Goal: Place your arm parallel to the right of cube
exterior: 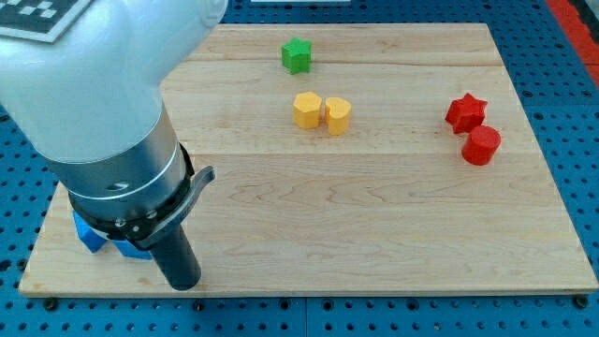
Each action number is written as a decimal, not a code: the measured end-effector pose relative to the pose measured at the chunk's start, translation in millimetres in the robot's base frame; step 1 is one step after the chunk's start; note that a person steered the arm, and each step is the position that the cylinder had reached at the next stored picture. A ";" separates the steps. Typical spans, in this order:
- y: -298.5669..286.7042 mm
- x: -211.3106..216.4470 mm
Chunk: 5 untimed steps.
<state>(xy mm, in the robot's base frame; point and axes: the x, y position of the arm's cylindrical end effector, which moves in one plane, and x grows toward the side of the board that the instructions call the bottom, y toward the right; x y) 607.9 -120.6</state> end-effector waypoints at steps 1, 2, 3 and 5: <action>0.3 0.0; 7.0 -1.1; 20.6 -23.2; 28.5 -56.1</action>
